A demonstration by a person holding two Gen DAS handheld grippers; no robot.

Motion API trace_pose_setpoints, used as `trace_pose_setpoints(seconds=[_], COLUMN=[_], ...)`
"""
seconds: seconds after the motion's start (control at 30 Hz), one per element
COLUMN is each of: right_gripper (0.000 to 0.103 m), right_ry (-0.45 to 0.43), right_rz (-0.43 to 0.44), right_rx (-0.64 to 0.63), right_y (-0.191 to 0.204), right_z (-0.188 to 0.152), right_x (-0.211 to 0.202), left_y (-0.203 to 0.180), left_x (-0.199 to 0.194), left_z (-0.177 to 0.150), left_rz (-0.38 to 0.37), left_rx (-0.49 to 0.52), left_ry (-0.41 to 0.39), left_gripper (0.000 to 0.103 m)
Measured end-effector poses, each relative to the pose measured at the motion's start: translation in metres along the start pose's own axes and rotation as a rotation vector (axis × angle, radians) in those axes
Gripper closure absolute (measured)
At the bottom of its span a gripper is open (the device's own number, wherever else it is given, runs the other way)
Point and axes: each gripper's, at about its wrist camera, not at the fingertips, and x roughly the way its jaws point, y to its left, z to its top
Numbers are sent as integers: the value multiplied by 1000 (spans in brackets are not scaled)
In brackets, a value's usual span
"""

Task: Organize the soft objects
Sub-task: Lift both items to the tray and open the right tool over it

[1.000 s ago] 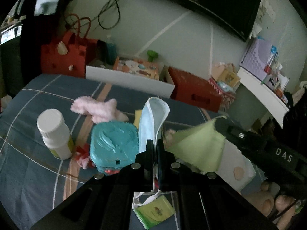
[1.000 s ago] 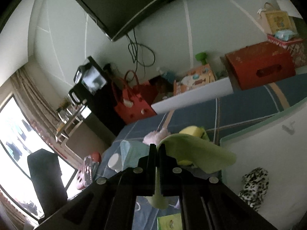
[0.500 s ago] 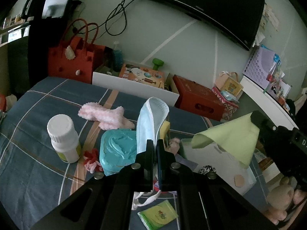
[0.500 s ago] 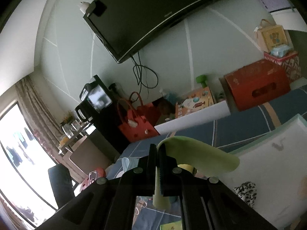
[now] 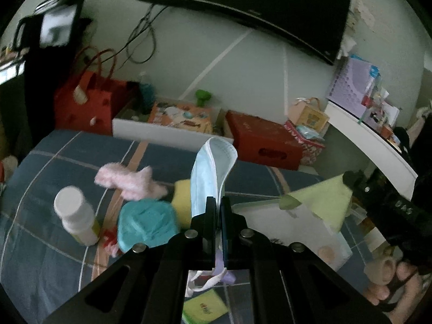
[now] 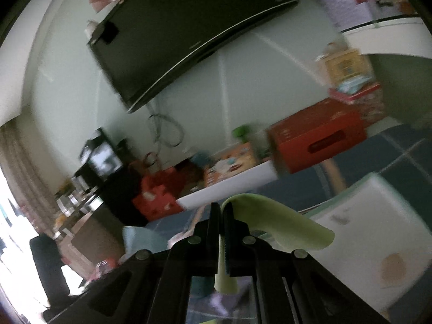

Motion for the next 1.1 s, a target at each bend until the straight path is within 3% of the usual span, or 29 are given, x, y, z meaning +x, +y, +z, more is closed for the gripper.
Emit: trace_pose_setpoints(seconds=[0.3,0.53,0.63,0.9,1.1], right_gripper=[100,100,100,100,100], right_ry=[-20,-55,-75,50,179], right_rz=[-267,-374,-360,-393,-437], right_rx=[47,53,13,50,119], right_y=[-61,-91,-93,-116,-138], right_z=[12,10,7,-9,-21], right_x=[-13,-6,7,49,62], left_y=[-80,-122,-124,-133,-126], left_x=[29,90,118,158,189], left_z=[20,3,-10,-28,-50], left_rz=[-82,-151,-176,-168,-100], left_rx=[148,207,186,206,192], left_ry=[35,114,165,216,343], left_gripper=[100,100,100,100,100])
